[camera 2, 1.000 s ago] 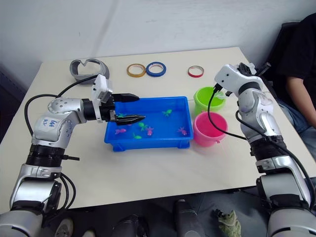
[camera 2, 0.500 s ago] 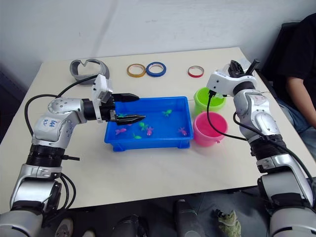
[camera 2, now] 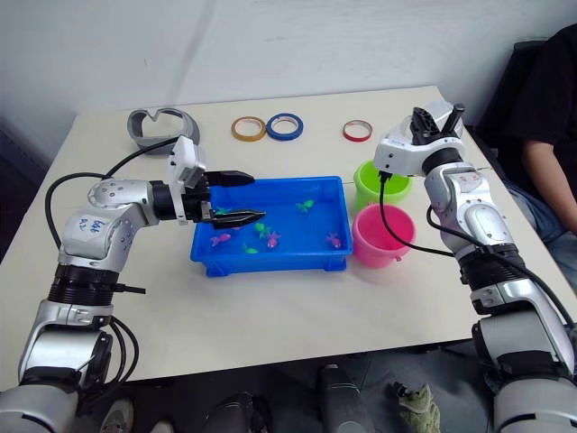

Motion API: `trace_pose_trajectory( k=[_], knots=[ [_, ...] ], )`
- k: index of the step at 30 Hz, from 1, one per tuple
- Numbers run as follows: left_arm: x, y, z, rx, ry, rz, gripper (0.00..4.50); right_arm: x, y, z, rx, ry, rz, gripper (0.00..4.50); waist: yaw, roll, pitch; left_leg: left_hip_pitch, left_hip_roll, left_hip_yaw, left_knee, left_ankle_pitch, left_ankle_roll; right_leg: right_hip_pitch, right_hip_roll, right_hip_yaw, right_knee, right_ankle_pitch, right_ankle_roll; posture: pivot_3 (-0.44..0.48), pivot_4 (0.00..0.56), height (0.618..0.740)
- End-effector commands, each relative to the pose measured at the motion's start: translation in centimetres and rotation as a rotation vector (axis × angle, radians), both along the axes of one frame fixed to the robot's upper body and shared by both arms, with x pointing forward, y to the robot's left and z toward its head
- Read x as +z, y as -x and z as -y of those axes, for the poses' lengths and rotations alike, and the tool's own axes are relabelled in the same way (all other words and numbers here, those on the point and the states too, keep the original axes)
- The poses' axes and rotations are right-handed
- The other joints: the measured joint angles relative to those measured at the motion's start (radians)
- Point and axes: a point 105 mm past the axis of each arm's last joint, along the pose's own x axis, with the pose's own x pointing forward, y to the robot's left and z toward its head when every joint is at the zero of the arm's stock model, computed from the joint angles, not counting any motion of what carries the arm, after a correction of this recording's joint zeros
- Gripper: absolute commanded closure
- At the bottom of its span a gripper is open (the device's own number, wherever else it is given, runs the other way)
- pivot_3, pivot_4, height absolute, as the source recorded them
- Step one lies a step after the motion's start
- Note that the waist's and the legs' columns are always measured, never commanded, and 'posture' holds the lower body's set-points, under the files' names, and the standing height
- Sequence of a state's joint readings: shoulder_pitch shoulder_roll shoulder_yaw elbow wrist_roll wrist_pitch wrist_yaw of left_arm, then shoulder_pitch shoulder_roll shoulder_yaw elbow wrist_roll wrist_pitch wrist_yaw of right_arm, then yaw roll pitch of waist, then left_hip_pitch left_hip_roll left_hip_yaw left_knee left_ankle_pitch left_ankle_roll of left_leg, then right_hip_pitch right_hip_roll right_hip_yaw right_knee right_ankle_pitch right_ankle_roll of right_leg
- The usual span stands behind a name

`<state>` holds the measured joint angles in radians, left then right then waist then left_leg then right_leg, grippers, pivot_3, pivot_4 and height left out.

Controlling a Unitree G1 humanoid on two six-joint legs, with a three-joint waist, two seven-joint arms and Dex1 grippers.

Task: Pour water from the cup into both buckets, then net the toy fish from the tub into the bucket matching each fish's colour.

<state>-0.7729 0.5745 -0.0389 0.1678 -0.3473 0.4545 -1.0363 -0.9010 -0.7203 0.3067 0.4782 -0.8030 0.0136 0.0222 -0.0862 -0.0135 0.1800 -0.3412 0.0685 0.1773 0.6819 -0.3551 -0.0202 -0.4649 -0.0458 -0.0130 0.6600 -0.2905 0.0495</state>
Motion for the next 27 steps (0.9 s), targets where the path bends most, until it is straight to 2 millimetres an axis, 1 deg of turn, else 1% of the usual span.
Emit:
trace_pose_trajectory(
  k=[1, 3, 7, 12, 14, 15, 18, 21, 24, 27],
  knots=[
    [1.2, 0.3, -0.2, -0.003, 0.013, 0.060, 0.00, 2.5, 0.4, 0.1, 0.003, 0.012, 0.079, 4.43, 0.000, 0.000, 0.000, 0.000, 0.000, 0.000, 0.000, 0.000, 0.000, 0.000, 0.000, 0.000, 0.000, 0.000, 0.000, 0.000, 0.150, 0.727],
    [1.2, 0.3, -0.2, -0.003, 0.014, 0.061, 0.00, 2.5, 0.3, 0.3, -0.001, -0.026, 0.075, 4.43, 0.000, 0.000, 0.000, 0.000, 0.000, 0.000, 0.000, 0.000, 0.000, 0.000, 0.000, 0.000, 0.000, 0.000, 0.000, 0.000, 0.150, 0.727],
    [1.3, 0.4, -0.2, -0.004, 0.019, 0.062, 0.00, 2.6, 0.4, 1.7, -0.033, -0.217, 0.065, 4.43, 0.000, 0.000, 0.000, 0.000, 0.000, 0.000, 0.000, 0.000, 0.000, 0.000, 0.000, 0.000, 0.000, 0.000, 0.000, 0.000, 0.150, 0.727],
    [1.4, 0.3, -0.2, -0.006, 0.022, 0.063, 0.00, 3.9, 1.1, 4.4, -0.076, -0.460, 0.096, 4.43, 0.002, 0.000, 0.000, 0.000, 0.000, 0.000, 0.000, 0.000, 0.000, 0.000, 0.000, 0.000, 0.001, 0.000, 0.000, 0.000, 0.150, 0.727],
    [1.5, 0.3, -0.1, -0.010, 0.026, 0.064, 0.00, 4.5, 1.9, 6.0, -0.098, -0.601, 0.111, 4.43, 0.003, 0.000, 0.000, 0.000, 0.000, 0.000, 0.000, 0.000, 0.000, 0.000, 0.000, 0.000, 0.000, 0.000, 0.000, 0.000, 0.150, 0.727],
    [1.5, 0.3, -0.1, -0.012, 0.027, 0.064, 0.00, 4.6, 2.1, 6.4, -0.102, -0.643, 0.114, 4.43, 0.003, 0.000, 0.000, 0.000, 0.000, 0.000, 0.000, 0.000, 0.000, 0.000, 0.000, 0.000, 0.000, 0.000, 0.000, 0.000, 0.150, 0.727],
    [2.4, 0.7, 0.3, -0.056, 0.085, 0.057, 0.00, 5.1, 4.5, 9.3, -0.121, -0.885, 0.142, 4.43, 0.005, 0.000, 0.000, 0.000, 0.001, -0.001, 0.000, 0.000, 0.000, 0.000, 0.000, 0.000, 0.000, 0.000, 0.000, 0.000, 0.150, 0.727],
    [2.9, 1.1, 0.9, -0.112, 0.124, 0.053, 0.00, 4.7, 7.0, 11.2, -0.132, -1.088, 0.173, 4.43, 0.007, 0.000, 0.000, -0.001, 0.003, -0.001, 0.000, 0.000, 0.000, 0.000, 0.000, -0.001, 0.000, 0.000, 0.000, 0.000, 0.150, 0.727],
    [3.2, 1.5, 1.6, -0.164, 0.148, 0.052, 0.00, 3.1, 9.3, 12.3, -0.147, -1.284, 0.176, 4.43, 0.009, 0.000, 0.000, 0.000, 0.003, -0.001, 0.001, 0.000, 0.000, 0.000, 0.001, -0.001, 0.001, 0.000, 0.000, 0.000, 0.150, 0.727],
    [3.3, 1.7, 2.2, -0.204, 0.167, 0.049, 0.00, 0.7, 11.1, 12.5, -0.151, -1.438, 0.158, 4.43, 0.006, 0.000, 0.000, 0.000, 0.000, -0.001, 0.001, 0.000, 0.000, 0.001, 0.002, 0.000, 0.001, 0.000, 0.000, 0.000, 0.150, 0.727]
  ],
)
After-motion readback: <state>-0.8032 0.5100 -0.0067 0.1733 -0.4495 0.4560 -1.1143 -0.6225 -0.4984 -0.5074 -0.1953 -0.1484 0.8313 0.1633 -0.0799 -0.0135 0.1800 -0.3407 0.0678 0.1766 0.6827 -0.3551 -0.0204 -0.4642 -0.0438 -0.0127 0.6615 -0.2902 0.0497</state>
